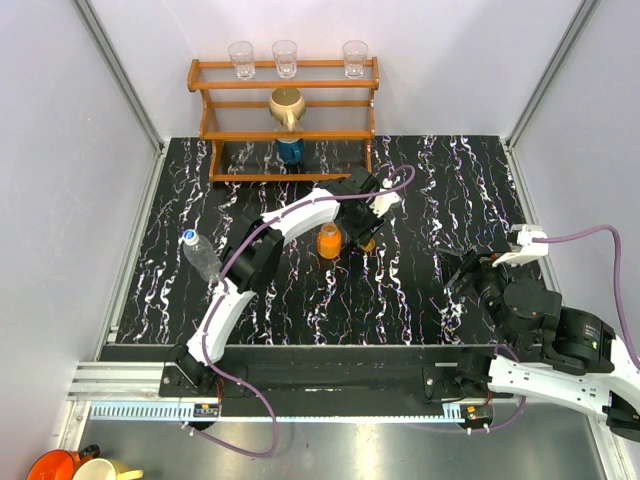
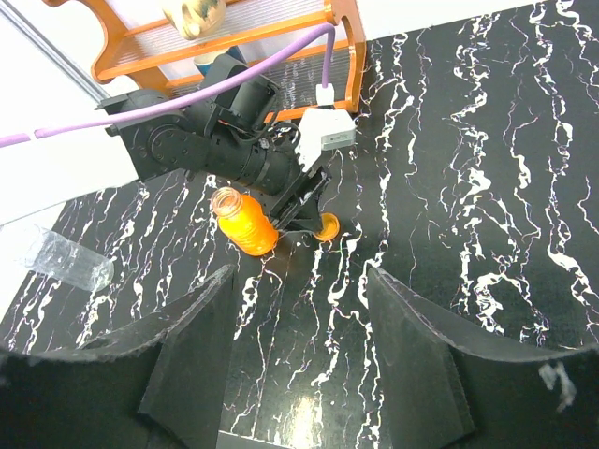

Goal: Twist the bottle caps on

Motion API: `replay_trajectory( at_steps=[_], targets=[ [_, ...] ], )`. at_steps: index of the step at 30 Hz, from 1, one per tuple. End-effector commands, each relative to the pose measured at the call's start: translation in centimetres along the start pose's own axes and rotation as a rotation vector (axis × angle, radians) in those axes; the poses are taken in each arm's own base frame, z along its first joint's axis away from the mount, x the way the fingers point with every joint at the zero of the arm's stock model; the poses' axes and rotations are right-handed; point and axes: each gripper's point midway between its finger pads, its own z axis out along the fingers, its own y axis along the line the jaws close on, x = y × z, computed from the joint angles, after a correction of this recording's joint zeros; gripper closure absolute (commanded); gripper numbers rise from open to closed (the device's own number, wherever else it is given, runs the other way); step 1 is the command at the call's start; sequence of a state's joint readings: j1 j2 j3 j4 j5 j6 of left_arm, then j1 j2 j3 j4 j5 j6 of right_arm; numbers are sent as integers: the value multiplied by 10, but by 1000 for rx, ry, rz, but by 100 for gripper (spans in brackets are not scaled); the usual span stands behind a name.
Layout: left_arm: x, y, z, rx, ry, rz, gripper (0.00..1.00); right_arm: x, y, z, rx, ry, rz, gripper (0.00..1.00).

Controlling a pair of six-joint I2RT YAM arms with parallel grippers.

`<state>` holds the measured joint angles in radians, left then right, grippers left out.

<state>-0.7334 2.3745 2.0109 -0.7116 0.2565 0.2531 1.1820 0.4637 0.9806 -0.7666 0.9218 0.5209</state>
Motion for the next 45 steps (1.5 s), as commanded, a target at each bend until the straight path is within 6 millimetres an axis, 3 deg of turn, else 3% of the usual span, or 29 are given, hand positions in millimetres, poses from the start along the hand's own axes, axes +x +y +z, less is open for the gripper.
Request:
replay_trajectory(
  at_steps=[1,14,16,20,23,27,31,32,34,36,37,38,40,41,42,43,45],
  targets=[
    [-14,6,3,-29,-52,1,52,-4,8,1,-23,-7,20,35],
    [-13,0,15,6,-54,-13,61,0,17,5,-38,10,6,35],
    [-13,-1,16,9,-52,-12,66,2,17,5,-39,14,6,35],
    [-12,-4,16,11,-47,-2,89,5,16,6,-37,17,0,35],
    [-13,-11,11,17,-46,-2,100,6,17,6,-41,19,-2,35],
    [-22,-24,-10,36,-67,2,100,4,19,6,-55,14,-25,33],
    [-51,-50,-61,102,-146,-11,100,-16,31,1,-130,-24,-67,23],
    [-64,-58,-91,111,-190,-4,100,-21,33,0,-147,-37,-118,21],
    [-81,-74,-130,159,-255,0,100,-37,47,-5,-229,-73,-137,13],
    [-97,-87,-183,198,-341,5,100,-51,63,-9,-320,-126,-211,7],
    [-106,-100,-207,268,-387,-11,100,-56,68,-10,-344,-149,-236,4],
    [-110,-98,-228,293,-424,-32,100,-62,70,-11,-364,-183,-312,2],
    [-120,-120,-286,446,-518,-72,100,-73,86,-14,-435,-253,-350,0],
    [-126,-111,-310,471,-586,-86,100,-76,91,-14,-455,-284,-420,0],
    [-127,-117,-341,512,-644,-81,100,-82,102,-16,-502,-329,-434,0],
    [-118,-127,-352,632,-622,-162,100,-84,107,-17,-519,-357,-460,0],
    [-121,-118,-380,695,-717,-150,100,-89,122,-15,-557,-417,-546,0]
  ],
)
